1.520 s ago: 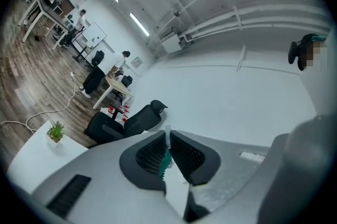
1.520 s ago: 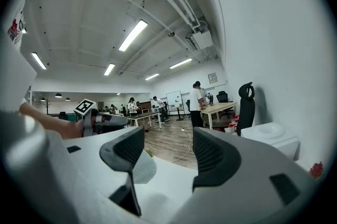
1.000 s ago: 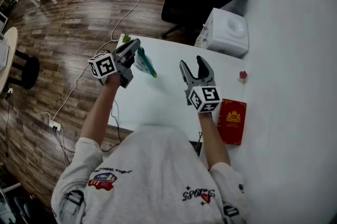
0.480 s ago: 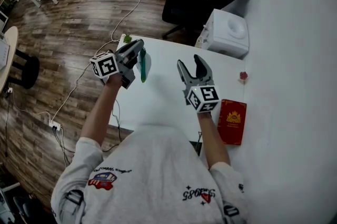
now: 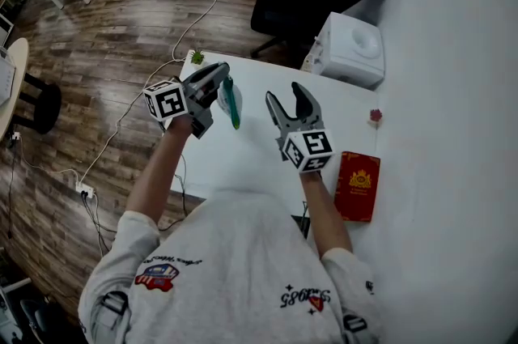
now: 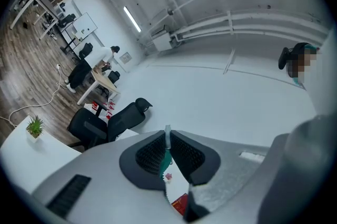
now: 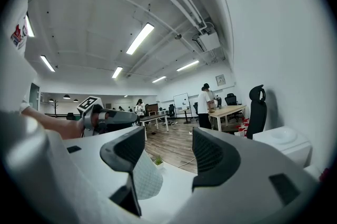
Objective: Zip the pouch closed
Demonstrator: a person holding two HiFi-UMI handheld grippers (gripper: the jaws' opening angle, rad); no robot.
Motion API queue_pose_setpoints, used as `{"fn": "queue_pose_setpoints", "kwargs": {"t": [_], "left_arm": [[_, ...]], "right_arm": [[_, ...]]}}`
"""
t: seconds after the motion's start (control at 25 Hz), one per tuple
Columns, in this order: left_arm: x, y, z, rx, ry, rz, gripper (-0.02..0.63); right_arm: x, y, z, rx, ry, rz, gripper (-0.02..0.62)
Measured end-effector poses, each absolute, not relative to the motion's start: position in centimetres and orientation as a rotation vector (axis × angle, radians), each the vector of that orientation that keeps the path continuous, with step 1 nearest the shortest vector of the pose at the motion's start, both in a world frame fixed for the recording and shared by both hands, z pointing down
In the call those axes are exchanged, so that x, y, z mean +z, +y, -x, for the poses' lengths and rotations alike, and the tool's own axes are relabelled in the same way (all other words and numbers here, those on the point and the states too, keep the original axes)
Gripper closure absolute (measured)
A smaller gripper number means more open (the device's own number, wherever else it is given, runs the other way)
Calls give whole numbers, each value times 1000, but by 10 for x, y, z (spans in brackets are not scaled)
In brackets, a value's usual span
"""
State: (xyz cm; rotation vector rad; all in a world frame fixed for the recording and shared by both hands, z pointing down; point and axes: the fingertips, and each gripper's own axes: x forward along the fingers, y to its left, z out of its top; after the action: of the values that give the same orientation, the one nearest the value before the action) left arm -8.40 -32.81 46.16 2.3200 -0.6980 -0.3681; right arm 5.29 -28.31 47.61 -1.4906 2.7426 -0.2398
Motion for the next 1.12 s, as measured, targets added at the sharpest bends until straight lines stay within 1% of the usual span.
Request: {"fn": "queue_pose_setpoints", "kwargs": {"t": [0.2, 0.32, 0.44, 0.6, 0.92, 1.04, 1.12], "left_arm": [[461, -326, 72, -364, -661, -2323, 578], [465, -321, 66, -354, -640, -2321, 578], [467, -318, 61, -352, -620, -2311, 578], [468, -312, 53, -336, -568, -2310, 578], [472, -296, 32, -294, -438, -2331, 578], [471, -294, 25, -274, -394, -2341, 578], [473, -293, 24, -267, -384, -2336, 578]], "right_arm": [[471, -281, -29, -257, 2796, 1383, 331], [474, -275, -10, -293, 2855, 1288, 360], [479, -271, 8, -330, 2924, 1196, 407], [485, -269, 27, -333, 2983, 1139, 421], [495, -272, 26, -394, 2989, 1128, 476], [496, -272, 24, -401, 3005, 1122, 535], [498, -271, 24, -417, 3008, 1120, 541]]}}
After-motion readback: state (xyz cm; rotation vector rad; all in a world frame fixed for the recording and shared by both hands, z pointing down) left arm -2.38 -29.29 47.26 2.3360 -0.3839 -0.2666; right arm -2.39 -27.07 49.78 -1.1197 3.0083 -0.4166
